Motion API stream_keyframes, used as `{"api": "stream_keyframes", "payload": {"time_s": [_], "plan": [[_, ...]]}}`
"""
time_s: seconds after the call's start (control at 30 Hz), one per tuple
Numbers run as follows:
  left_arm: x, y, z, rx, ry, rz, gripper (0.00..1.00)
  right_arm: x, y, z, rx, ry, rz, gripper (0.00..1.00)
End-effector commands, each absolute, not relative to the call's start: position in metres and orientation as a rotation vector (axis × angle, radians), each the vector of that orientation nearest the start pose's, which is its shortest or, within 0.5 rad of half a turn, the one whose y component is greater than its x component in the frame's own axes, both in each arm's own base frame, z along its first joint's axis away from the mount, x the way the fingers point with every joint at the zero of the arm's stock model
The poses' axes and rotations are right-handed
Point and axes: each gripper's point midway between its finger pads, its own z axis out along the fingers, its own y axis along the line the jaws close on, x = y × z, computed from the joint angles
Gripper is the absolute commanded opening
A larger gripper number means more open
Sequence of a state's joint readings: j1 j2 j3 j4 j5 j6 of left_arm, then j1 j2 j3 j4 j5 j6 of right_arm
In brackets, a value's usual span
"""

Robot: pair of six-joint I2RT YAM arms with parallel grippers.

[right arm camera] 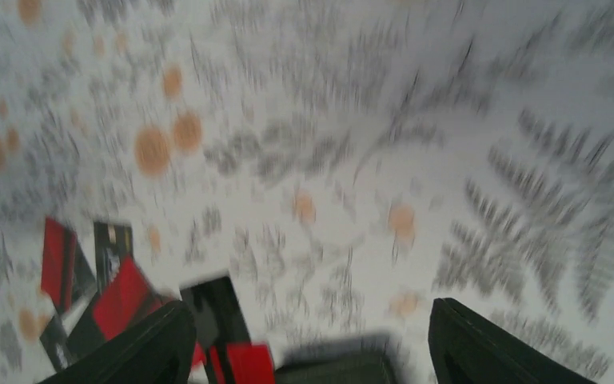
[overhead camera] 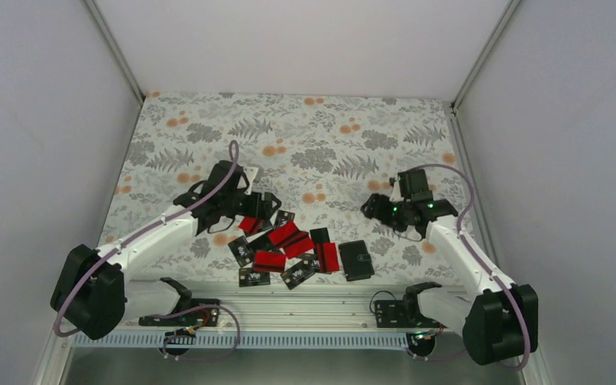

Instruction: Put the credit cards into the card holder

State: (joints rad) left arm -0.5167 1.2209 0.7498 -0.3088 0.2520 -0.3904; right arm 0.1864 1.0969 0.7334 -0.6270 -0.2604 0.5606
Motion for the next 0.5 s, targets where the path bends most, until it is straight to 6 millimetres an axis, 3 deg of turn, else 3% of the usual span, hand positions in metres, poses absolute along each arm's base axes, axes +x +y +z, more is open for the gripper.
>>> {"api": "stream_keyframes", "payload": {"time_s": [0.0,0.2,0.27,0.47], "plan": [[0.257,-0.225,0.125,0.335,2.458,-0.827,0.9,0.212,0.115,0.086,0.361,2.799,0.665,0.72],[0.251,-0.236,0.117,0.347,2.454,-0.849,0.87,0.17,0.112,0.068,0.347,2.923,0.612,0.63],[0.251,-0.239,0.116,0.353,2.451,-0.847,0.86,0.165,0.117,0.07,0.331,2.927,0.647,0.58],[0.251,-0.244,0.114,0.368,2.455,-0.835,0.84,0.152,0.123,0.063,0.323,2.985,0.651,0.57]]}}
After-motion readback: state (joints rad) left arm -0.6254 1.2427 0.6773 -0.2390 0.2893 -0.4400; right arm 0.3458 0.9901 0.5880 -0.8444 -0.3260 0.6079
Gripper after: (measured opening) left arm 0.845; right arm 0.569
